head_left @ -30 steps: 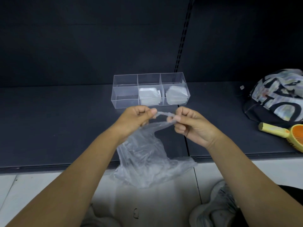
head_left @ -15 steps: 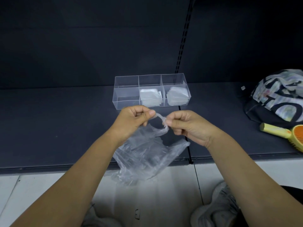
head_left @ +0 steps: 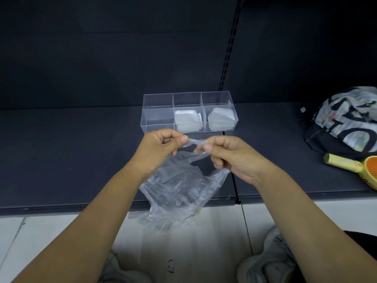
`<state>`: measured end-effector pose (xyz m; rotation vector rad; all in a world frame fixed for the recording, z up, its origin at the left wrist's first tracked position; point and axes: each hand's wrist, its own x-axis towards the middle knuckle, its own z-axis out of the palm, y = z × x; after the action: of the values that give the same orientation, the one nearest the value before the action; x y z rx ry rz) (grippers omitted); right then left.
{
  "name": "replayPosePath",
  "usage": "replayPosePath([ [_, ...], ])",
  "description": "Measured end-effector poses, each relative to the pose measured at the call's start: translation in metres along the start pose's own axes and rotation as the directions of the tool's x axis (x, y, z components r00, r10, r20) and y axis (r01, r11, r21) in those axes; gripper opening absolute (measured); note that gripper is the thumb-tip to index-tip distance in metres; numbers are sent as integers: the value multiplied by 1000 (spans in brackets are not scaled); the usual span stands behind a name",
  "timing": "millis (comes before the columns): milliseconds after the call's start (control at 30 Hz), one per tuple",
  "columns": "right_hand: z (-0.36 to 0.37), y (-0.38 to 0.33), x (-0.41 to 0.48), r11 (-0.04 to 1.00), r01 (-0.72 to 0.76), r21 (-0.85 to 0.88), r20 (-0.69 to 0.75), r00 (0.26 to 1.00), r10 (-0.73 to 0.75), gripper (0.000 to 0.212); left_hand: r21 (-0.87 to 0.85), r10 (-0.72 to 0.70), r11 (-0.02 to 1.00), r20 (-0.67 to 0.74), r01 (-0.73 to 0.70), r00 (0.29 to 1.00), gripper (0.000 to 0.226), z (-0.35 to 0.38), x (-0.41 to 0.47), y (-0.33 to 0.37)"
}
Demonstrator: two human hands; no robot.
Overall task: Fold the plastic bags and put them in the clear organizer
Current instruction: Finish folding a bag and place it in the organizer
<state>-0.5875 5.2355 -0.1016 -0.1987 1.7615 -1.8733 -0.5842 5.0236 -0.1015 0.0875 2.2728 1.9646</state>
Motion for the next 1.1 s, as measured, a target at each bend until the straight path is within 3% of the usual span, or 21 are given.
replayPosePath([
  [100,4,0,1,996,28,79,-123,992,-19,6,7,21,1000,-5,-21,1000,9,2,-1,1],
  [200,5,3,2,990,83,116,-267,962,-49,8,-1,13,1000,-3,-13,1000,9,2,-3,2],
  [333,11,3,2,988,149,28,-350,928,-130,9,30,-11,1000,56,9,998,24,5,-3,4],
  [433,16,4,2,987,157,30,-341,930,-137,13,23,-17,1000,68,15,998,23,9,-5,7],
  [600,24,5,4,935,73,346,-258,966,20,23,-50,-44,998,-18,43,999,8,16,-6,11],
  [667,27,7,6,924,16,383,-236,968,81,29,-73,-71,995,-26,69,997,13,19,-6,12],
  [800,24,9,2,990,75,121,-231,972,-45,22,-85,-140,987,-62,134,988,26,18,-5,15],
  [900,19,10,0,982,180,-61,-193,963,-188,34,-75,-200,978,-101,193,975,30,15,-2,15],
  [1000,24,9,1,936,245,-251,-274,910,-312,24,-70,-247,968,-104,240,964,33,16,0,15],
  [1100,29,8,2,910,272,-312,-351,857,-376,12,-60,-272,962,-104,267,957,32,17,1,16],
])
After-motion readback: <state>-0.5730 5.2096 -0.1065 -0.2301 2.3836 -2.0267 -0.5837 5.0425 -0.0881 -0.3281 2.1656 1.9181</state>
